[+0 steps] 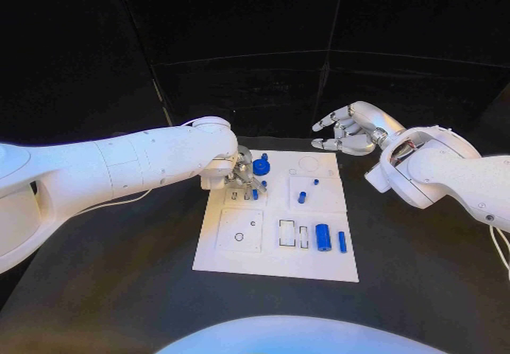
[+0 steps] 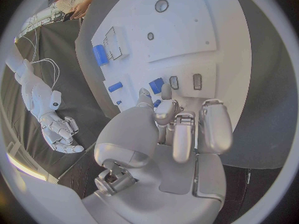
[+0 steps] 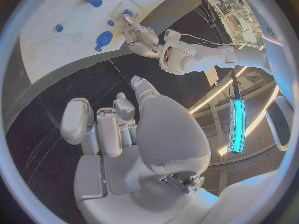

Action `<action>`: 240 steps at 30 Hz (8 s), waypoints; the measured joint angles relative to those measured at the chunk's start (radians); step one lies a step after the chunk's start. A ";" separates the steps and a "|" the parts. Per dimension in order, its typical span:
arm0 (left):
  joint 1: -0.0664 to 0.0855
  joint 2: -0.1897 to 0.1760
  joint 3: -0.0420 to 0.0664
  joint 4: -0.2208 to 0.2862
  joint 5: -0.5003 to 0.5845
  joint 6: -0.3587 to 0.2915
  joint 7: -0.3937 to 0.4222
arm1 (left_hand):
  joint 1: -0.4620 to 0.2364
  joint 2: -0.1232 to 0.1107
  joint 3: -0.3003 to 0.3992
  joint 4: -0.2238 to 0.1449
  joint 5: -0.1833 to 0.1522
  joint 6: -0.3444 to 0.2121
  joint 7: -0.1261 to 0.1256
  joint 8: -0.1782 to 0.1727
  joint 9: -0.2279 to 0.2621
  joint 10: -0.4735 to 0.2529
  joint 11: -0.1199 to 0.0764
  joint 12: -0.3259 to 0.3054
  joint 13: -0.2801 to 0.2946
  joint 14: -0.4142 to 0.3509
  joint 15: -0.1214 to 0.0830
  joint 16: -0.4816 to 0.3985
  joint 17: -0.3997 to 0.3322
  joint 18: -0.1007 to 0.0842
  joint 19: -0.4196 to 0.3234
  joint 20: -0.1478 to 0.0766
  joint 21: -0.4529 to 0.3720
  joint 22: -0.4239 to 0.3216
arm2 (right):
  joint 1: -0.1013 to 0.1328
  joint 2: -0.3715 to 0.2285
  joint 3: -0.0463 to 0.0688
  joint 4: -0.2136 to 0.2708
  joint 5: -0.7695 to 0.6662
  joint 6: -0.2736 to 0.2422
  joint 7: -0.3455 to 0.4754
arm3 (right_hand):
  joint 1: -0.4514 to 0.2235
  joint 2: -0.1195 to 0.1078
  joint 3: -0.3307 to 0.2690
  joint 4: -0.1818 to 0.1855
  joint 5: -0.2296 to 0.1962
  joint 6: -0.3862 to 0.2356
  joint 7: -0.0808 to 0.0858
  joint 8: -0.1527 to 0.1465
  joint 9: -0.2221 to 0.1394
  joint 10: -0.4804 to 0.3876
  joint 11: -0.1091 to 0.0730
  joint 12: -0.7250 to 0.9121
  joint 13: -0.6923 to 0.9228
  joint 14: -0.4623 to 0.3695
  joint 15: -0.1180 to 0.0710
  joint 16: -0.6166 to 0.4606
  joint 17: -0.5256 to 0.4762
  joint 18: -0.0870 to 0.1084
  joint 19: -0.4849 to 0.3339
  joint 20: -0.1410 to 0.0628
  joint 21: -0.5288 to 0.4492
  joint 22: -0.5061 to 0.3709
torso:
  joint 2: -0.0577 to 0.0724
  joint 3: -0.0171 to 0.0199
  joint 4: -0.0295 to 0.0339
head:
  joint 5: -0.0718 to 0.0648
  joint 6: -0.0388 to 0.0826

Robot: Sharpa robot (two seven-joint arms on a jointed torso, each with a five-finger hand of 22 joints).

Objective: Assemble the parts on the task board

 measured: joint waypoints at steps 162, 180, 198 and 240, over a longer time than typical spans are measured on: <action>-0.059 -0.160 0.003 0.180 -0.131 -0.209 0.084 | -0.120 -0.183 0.898 -0.156 0.012 -0.093 0.007 0.115 0.071 0.008 0.000 -0.017 -0.007 0.002 -0.005 0.000 0.000 0.000 -0.014 0.000 0.004 0.034 | 0.000 0.013 0.000 -0.043 0.008 0.026 -0.010 | 0.005 -0.005 0.003 0.003 0.000 0.000 0.000 0.003 0.000 0.000 0.000 0.000 -0.001 -0.004 -0.003 -0.006 0.002 0.000 0.000 0.000 -0.004 -0.003 | 0.000 0.0006 0.0007 | 0.013 -0.029; -0.059 -0.155 0.003 0.170 -0.133 -0.195 0.084 | -0.129 -0.192 0.911 -0.150 0.012 -0.089 0.004 0.122 0.077 0.008 0.000 -0.017 -0.006 0.002 -0.005 0.000 0.000 0.000 -0.014 0.000 0.004 0.035 | 0.000 0.016 0.000 -0.044 0.008 0.027 -0.010 | 0.005 -0.005 0.003 0.003 0.000 0.000 0.000 0.003 0.000 0.000 0.000 0.000 -0.001 -0.004 -0.003 -0.006 0.002 0.000 0.000 0.000 -0.004 -0.003 | 0.000 0.0007 -0.0003 | 0.016 -0.030; -0.056 -0.114 0.004 0.114 -0.130 -0.145 0.082 | -0.209 -0.202 0.971 -0.186 0.011 -0.062 -0.019 0.155 0.098 0.024 -0.016 -0.011 -0.016 0.002 -0.013 0.000 0.000 0.000 -0.007 -0.007 0.008 0.046 | 0.000 0.019 0.000 -0.046 0.008 0.028 -0.010 | 0.005 -0.005 0.003 0.003 0.000 0.000 0.000 0.003 0.000 0.000 0.000 0.000 -0.003 -0.004 -0.003 -0.006 0.001 0.000 0.000 0.000 -0.004 -0.003 | 0.000 0.0012 -0.0003 | 0.013 -0.035; -0.061 -0.112 0.002 0.100 -0.125 -0.124 0.079 | -0.303 -0.229 0.609 -0.074 0.008 -0.030 -0.030 0.152 0.099 0.033 -0.025 0.002 -0.015 0.002 -0.020 0.000 0.000 0.000 -0.001 -0.013 0.008 0.059 | 0.000 0.022 -0.001 -0.054 0.011 0.030 -0.009 | 0.005 -0.005 0.003 0.003 -0.003 -0.003 -0.003 0.003 0.000 0.000 0.000 -0.004 -0.005 -0.003 -0.003 -0.006 0.004 0.000 0.000 0.000 -0.004 -0.004 | 0.001 0.0004 0.0010 | 0.008 -0.036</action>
